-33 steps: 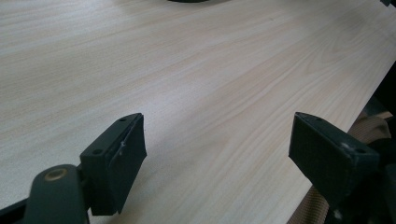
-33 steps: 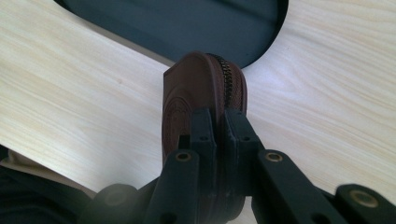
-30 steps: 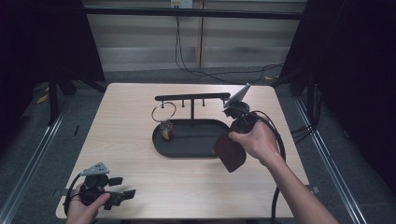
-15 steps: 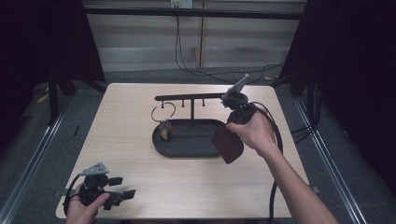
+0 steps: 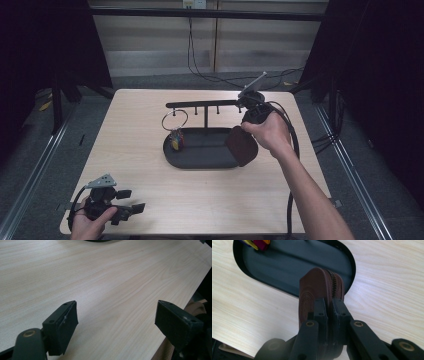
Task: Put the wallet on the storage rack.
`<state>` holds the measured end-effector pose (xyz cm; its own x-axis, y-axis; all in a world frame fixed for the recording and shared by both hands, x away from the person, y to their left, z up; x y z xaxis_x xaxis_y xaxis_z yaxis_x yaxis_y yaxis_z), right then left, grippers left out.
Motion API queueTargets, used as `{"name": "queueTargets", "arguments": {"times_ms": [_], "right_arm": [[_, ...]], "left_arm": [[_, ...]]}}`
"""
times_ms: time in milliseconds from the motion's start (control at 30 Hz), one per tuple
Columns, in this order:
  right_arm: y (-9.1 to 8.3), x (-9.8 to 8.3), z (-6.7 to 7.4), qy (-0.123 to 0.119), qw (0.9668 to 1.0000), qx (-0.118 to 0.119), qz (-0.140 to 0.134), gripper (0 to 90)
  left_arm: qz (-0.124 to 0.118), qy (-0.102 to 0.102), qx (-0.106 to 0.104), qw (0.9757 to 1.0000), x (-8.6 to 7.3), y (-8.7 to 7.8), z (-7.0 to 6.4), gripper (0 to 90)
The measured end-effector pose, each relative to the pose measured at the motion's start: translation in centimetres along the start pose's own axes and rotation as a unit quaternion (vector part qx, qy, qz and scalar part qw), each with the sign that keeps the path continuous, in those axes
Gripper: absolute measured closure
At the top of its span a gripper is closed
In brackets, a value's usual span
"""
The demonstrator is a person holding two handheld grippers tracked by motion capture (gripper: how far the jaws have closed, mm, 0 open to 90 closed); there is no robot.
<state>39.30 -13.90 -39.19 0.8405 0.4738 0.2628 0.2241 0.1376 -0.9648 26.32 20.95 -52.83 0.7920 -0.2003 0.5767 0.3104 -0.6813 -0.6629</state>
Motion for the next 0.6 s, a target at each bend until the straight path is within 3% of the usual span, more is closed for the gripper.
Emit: {"name": "queueTargets", "arguments": {"times_ms": [433, 533, 600], "right_arm": [[0.9, 1.3, -0.9, 0.025, 0.9992, 0.016, -0.026, 83.1], [0.8, 1.7, -1.0, 0.034, 0.9977, 0.035, -0.048, 83.1], [0.9, 1.8, -1.3, 0.039, 0.997, 0.027, -0.061, 83.2]], "left_arm": [[-0.001, -0.005, -0.003, 1.0, 0.0, -0.1, 0.0, 18.4], [0.002, -0.001, -0.001, 1.0, -0.1, 0.0, 0.0, 18.4], [0.0, 0.0, 0.0, 1.0, -0.1, 0.0, 0.0, 18.4]]}}
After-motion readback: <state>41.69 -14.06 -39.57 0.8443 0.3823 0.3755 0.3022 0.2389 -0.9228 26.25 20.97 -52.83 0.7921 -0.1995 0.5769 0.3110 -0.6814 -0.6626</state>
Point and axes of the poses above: each handheld gripper's, and its own axes: y roughly forward along the jaws, x roughly out of its top, z roughly to its left, the point moved 9 cm from there along y, roughly forward along the jaws, and after that the axes turned 12 degrees about -y, right-handed, at the moved point
